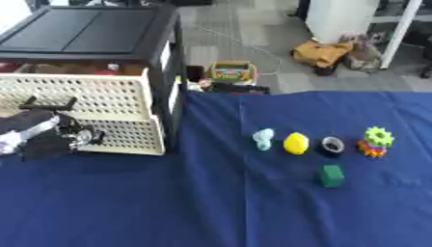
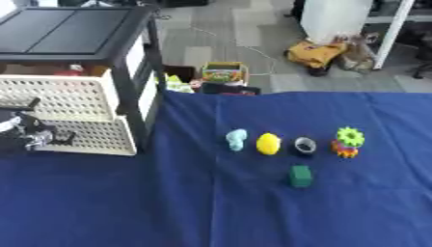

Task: Pick up objects from table and place into drawer.

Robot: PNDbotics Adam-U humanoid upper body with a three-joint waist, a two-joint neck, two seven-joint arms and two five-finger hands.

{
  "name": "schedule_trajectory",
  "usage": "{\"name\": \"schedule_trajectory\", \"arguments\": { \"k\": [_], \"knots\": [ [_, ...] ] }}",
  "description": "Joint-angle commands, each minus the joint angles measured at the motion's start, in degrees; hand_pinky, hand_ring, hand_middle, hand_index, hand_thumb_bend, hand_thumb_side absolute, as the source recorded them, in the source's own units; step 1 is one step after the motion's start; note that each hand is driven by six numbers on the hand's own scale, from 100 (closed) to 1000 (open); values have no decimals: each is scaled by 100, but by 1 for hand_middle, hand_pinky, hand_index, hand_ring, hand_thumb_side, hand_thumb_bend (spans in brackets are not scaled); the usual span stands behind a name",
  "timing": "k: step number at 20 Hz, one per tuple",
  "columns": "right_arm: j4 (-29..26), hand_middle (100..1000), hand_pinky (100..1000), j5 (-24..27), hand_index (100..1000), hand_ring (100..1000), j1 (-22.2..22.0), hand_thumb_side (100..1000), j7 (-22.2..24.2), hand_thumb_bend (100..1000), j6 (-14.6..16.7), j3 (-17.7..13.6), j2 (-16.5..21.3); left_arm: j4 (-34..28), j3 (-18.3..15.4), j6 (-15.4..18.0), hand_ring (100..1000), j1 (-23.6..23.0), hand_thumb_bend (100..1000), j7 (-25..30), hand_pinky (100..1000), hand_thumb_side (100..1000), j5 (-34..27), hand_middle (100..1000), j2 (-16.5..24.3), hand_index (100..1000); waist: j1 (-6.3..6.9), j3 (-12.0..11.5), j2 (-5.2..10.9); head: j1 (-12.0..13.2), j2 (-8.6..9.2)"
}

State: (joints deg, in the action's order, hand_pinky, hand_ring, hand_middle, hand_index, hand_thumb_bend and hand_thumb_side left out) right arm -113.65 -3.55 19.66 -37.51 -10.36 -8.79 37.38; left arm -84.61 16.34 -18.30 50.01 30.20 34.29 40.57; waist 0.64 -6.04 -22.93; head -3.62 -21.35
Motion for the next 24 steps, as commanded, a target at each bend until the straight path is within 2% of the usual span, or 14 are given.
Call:
{"name": "schedule_trajectory", "arguments": {
  "k": [1, 11, 19, 20, 24],
  "knots": [
    [-94, 581, 593, 23, 712, 589, 65, 970, 33, 100, 11, -67, 93, 40, -124, -7, 330, 161, 100, -195, 405, 1000, 15, 429, 50, 722, 3, 5, 114, 6, 45],
    [-94, 579, 594, 39, 712, 590, 78, 968, 60, 100, 8, -74, 70, 228, -115, -48, 263, 229, 100, -542, 382, 1000, -95, 383, -122, 716, 11, 33, 122, 3, 57],
    [-94, 579, 594, 46, 712, 590, 79, 968, 62, 100, 11, -81, 61, 158, -87, -87, 259, 150, 100, -451, 376, 1000, -256, 379, -103, 718, 8, 29, 140, -1, 53],
    [-94, 578, 594, 47, 710, 590, 79, 966, 61, 100, 10, -83, 59, 135, -73, -79, 205, 126, 100, -439, 318, 1000, -272, 323, -103, 714, 2, 19, 149, -11, 61],
    [-94, 578, 595, 72, 710, 591, 88, 967, 43, 100, 9, -109, 36, -256, 228, 180, 303, -308, 100, -178, 378, 1000, -538, 398, 9, 737, -32, -22, 205, -116, 71]
  ]
}}
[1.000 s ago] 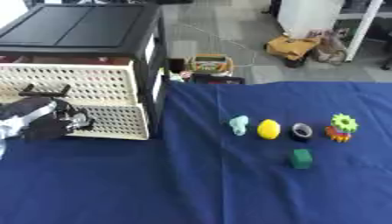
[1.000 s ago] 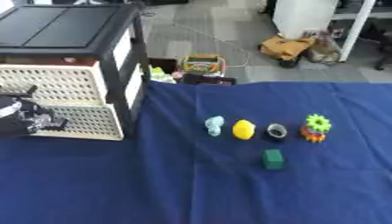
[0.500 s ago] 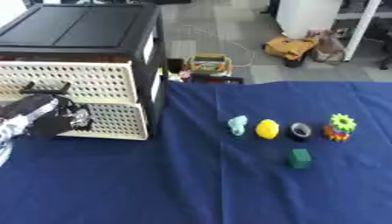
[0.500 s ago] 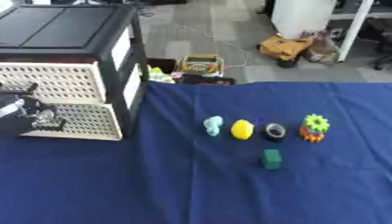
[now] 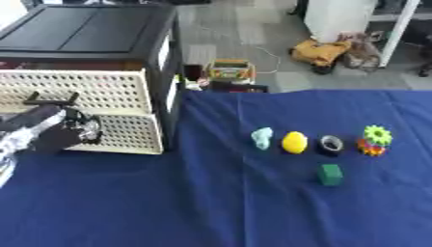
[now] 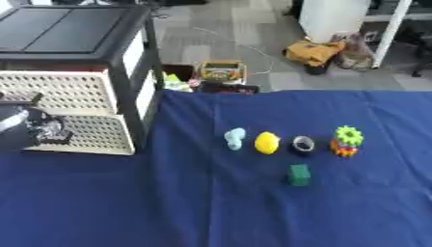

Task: Pick up objects from table and place into drawer.

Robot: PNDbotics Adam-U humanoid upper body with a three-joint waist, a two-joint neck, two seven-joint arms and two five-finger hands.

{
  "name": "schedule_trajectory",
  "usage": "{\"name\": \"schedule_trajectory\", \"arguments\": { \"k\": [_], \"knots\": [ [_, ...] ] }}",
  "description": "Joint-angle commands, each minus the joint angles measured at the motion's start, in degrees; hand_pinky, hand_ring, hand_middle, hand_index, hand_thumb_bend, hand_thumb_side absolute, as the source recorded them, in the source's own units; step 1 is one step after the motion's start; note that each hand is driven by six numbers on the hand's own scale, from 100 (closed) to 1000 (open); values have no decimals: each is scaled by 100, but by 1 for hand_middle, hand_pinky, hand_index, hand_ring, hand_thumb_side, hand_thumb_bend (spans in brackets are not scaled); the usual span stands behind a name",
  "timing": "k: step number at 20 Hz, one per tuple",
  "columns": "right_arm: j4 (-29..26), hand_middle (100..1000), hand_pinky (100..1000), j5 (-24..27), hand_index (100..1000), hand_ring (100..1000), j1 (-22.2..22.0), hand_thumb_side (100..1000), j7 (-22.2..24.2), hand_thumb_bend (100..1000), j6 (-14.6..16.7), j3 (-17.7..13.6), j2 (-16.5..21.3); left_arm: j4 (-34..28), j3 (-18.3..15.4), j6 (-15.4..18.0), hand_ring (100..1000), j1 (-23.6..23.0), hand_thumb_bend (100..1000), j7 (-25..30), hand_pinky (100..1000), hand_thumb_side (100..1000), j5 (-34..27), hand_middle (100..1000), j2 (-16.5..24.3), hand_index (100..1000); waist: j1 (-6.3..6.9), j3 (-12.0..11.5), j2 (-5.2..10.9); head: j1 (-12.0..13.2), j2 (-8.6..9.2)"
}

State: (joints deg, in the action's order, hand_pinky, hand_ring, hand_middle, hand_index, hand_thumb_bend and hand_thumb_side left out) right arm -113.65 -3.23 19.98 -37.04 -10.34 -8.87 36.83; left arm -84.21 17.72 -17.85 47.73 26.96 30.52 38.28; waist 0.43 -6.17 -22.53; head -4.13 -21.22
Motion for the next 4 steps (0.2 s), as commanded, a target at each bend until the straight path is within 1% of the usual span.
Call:
{"name": "schedule_trajectory", "arguments": {
  "k": [1, 4],
  "knots": [
    [-94, 578, 595, 45, 710, 592, 53, 967, -8, 100, 6, -103, 88, -427, 67, 217, 313, -193, 100, 227, 397, 1000, -243, 411, 291, 741, -16, -18, 180, -104, 44],
    [-94, 578, 596, 58, 710, 592, 61, 967, 1, 100, 4, -98, 78, -825, -165, 455, 311, -428, 100, 469, 417, 1000, -425, 423, 406, 743, -26, -42, 214, -219, 17]
  ]
}}
